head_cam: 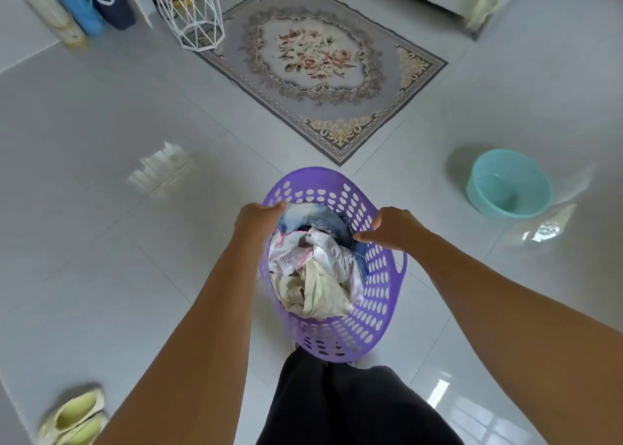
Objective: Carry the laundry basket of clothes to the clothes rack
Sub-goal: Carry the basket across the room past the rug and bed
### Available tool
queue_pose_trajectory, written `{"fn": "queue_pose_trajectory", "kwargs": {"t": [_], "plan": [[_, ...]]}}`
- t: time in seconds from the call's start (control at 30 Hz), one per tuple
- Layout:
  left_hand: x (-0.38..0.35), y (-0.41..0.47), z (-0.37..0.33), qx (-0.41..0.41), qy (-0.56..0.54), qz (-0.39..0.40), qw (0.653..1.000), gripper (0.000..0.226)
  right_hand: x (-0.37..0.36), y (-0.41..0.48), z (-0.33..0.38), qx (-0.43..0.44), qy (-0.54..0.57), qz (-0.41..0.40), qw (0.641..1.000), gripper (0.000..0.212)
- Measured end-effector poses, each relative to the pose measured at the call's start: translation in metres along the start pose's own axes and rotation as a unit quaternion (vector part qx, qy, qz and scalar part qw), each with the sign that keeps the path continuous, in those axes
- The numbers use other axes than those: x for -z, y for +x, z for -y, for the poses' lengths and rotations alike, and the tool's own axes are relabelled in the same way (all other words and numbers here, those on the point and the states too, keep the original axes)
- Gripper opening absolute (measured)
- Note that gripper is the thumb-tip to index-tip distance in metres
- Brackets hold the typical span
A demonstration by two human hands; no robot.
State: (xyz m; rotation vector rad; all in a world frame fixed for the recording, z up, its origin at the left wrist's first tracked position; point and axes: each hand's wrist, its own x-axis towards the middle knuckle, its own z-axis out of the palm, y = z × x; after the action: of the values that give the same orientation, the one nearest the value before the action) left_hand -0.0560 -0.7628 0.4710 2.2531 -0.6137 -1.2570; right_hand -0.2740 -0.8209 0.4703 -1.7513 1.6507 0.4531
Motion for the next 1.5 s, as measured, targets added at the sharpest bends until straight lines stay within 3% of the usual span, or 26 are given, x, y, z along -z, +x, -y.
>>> {"fn": "queue_pose_trajectory", "kwargs": {"t": [0.13,0.3,0.43,0.73,0.93,1.37,1.5], "plan": [[-0.022,0.012,-0.037,-0.051,0.057,0.034,0.997,0.05,0.014,-0.004,-0.024,-0.046,0.037,-0.02,0.998,0.067],[-0.059,0.017,-0.073,-0.096,0.095,0.07,0.988,0.037,0.027,-0.017,-0.053,-0.101,0.067,-0.04,0.992,0.065],[-0.098,0.012,-0.101,-0.126,0.122,0.109,0.978,0.049,0.036,-0.031,-0.088,-0.148,0.109,-0.047,0.982,0.063],[-0.201,-0.023,-0.145,-0.167,0.171,0.183,0.954,0.052,0.061,-0.051,-0.183,-0.219,0.17,-0.069,0.958,0.063],[-0.288,-0.052,-0.179,-0.17,0.166,0.218,0.946,0.036,0.079,-0.063,-0.269,-0.244,0.207,-0.081,0.944,0.059],[-0.486,-0.136,-0.255,-0.194,0.183,0.283,0.921,0.028,0.137,-0.08,-0.467,-0.302,0.264,-0.118,0.908,0.059],[-0.536,-0.15,-0.279,-0.191,0.189,0.294,0.917,0.041,0.161,-0.077,-0.513,-0.319,0.28,-0.134,0.896,0.057]]}}
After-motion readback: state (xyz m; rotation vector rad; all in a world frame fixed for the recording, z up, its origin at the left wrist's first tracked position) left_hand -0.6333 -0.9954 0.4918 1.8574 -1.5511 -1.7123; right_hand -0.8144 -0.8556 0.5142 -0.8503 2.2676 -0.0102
